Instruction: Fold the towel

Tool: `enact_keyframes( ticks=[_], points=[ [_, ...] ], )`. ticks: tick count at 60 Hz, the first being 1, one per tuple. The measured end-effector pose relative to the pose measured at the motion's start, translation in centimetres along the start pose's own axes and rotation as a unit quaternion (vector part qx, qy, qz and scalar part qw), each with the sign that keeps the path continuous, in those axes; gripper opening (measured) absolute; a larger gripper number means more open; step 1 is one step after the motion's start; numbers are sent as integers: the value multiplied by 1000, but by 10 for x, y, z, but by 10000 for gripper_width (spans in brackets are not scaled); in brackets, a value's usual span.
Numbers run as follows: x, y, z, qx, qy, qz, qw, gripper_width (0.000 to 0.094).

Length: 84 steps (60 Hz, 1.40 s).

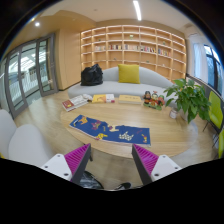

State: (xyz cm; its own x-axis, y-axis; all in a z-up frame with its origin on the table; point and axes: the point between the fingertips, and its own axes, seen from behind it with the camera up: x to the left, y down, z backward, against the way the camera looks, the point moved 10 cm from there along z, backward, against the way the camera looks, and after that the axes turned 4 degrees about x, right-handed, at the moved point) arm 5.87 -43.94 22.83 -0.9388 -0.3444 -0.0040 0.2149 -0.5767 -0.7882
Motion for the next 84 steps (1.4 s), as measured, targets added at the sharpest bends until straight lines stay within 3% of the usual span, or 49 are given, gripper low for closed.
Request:
enact_keyframes(
  ticks=[19,28,35,50,66,72,78,80,83,84],
  points=[
    [57,5,-43,35,-24,-5,999,846],
    [127,-20,-84,37,-66,-39,996,848],
    [173,-45,-134,34,-72,-61,995,846],
    [240,-68,-269,59,-15,-77,995,847],
    [242,-61,-359,85,50,-82,992,840],
    [244,-61,-364,73,70,-40,994,732],
    [250,-61,-367,62,52,-18,997,488],
    [248,-61,-373,58,48,-11,997,369],
    [245,-62,-374,52,54,-6,997,85],
    [243,-62,-374,49,58,-8,997,32]
  ],
)
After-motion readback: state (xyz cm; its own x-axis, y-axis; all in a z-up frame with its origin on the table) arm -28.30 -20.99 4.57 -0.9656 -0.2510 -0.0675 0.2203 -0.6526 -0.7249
